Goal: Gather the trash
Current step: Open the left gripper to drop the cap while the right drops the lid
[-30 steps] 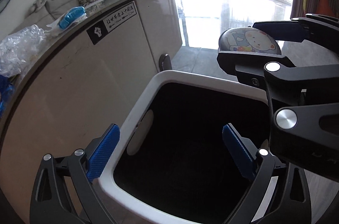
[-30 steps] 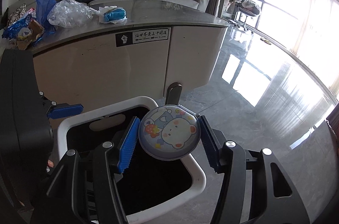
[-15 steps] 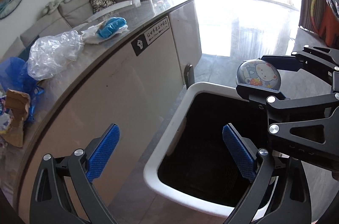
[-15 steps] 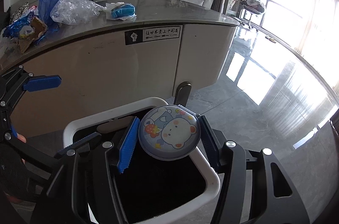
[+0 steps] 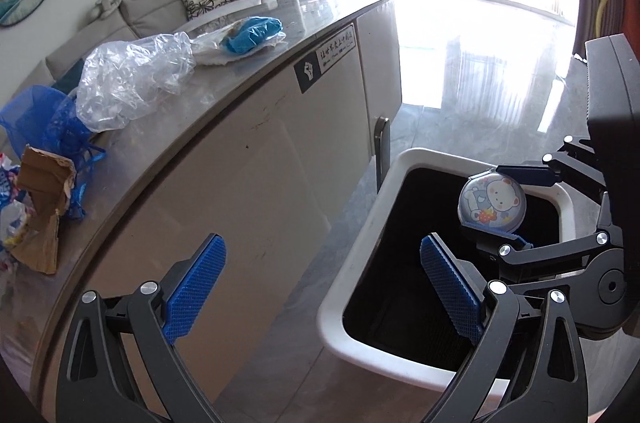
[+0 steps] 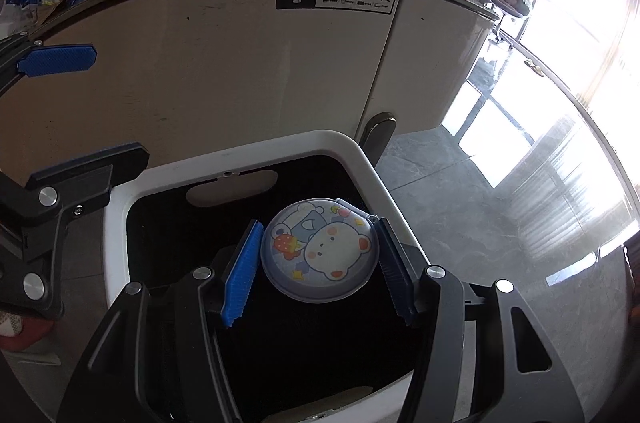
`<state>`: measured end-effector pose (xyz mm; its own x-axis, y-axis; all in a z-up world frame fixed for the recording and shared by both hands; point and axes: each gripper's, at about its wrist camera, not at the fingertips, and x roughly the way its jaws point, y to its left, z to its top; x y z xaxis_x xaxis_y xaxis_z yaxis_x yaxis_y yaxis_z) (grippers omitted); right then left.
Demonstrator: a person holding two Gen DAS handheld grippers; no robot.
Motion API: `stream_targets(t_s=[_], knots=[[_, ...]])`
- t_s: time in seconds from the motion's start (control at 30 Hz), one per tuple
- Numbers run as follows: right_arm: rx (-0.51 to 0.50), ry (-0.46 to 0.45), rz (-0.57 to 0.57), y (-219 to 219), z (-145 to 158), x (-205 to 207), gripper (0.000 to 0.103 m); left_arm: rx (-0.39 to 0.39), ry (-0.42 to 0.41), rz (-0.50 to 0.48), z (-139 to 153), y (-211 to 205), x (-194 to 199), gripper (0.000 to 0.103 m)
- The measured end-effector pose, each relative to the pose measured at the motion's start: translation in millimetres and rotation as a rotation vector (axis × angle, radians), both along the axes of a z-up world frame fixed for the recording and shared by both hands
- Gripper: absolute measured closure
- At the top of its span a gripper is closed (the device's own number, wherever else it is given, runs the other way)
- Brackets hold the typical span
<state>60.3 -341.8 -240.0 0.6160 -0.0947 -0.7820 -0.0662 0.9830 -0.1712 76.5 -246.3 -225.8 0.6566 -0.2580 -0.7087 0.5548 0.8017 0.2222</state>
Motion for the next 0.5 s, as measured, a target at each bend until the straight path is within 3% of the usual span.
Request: stream_targets(t_s=[0.23,0.27,0.3,0.5], knots=[[0.001,0.033,0.005,1.8,-14.6,4.5,0.043,-0.003,0.005,-0.01,-0.5,-2.5,4.8,0.005],[0.008,0.039,0.012,2.8,-15.9,3.6,0.035,-0.003,0.006,-0.012,-0.8,-3.0,5.3,0.005],[0.019,0.059,0.025,4.3,-18.3,4.6,0.004,-0.002,0.005,-0.013,-1.2,-3.4,5.3,0.005],[-0.014,0.087,0.071,18.3,-25.8,5.0,0.005,0.005,-0.002,-0.022,-0.8,-6.4,3.3,0.005]])
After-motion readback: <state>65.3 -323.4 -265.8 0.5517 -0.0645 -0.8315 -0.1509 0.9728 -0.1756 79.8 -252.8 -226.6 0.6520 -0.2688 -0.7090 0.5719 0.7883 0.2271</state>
